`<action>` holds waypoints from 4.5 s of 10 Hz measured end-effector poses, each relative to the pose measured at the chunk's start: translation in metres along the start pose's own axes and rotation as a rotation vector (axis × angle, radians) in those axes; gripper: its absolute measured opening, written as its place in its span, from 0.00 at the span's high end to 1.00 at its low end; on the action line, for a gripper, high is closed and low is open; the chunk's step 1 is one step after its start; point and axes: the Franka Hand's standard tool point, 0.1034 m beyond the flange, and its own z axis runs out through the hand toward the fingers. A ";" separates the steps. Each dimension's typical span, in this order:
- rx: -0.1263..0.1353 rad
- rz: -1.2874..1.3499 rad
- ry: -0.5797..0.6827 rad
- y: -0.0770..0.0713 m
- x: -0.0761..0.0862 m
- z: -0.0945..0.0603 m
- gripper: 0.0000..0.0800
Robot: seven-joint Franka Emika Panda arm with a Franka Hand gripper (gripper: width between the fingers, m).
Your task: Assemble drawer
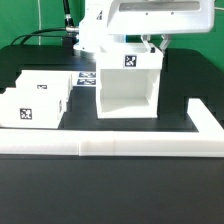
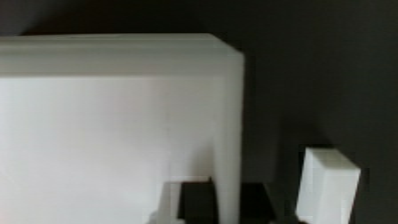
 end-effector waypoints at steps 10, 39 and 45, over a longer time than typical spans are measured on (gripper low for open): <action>0.036 0.364 0.068 -0.009 0.054 0.000 0.95; 0.232 1.645 -0.002 -0.016 0.133 0.000 0.95; 0.224 1.631 0.007 -0.017 0.142 -0.001 0.95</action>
Offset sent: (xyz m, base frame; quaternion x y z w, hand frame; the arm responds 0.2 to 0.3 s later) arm 0.0531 -0.0100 -0.0138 -0.0195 0.0144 -0.0168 0.9996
